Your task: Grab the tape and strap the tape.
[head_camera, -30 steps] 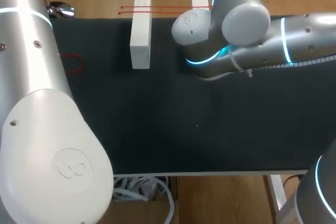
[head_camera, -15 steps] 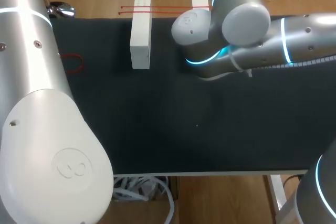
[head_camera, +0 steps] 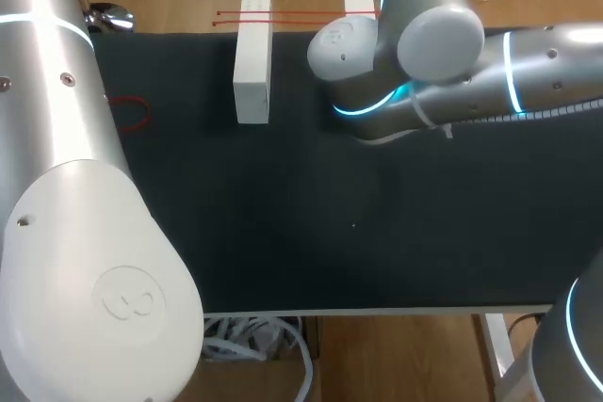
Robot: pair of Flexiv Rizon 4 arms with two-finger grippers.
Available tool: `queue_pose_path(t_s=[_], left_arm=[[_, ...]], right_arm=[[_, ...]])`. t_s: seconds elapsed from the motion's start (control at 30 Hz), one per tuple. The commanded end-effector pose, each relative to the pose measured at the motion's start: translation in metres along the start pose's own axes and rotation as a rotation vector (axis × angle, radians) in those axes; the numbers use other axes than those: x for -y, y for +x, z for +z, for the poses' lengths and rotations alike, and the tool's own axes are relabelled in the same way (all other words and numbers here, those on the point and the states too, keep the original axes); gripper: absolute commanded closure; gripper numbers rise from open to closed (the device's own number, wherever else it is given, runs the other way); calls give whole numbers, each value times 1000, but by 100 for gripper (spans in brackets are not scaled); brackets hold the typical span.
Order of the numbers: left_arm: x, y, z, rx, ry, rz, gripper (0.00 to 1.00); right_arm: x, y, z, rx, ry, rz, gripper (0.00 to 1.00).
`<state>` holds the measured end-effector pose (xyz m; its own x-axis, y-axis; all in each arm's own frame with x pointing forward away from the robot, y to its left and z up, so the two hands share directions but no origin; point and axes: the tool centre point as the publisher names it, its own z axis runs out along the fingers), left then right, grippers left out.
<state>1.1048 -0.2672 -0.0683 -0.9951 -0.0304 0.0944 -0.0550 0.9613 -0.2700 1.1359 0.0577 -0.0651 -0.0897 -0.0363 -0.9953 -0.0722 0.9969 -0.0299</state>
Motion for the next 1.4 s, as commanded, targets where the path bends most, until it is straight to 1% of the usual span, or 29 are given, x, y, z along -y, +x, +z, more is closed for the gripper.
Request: queue_pose_path(t_s=[0.03,1.0,1.4], left_arm=[[3,-3,-3,-9,-11,-1,100],[3,-3,-3,-9,-11,-1,100],[3,-3,-3,-9,-11,-1,100]], right_arm=[[0,-4,0,-10,-1,-7,100],[-11,-3,3,-17,-24,-20,100],[-13,-3,-2,-20,-34,-25,100]])
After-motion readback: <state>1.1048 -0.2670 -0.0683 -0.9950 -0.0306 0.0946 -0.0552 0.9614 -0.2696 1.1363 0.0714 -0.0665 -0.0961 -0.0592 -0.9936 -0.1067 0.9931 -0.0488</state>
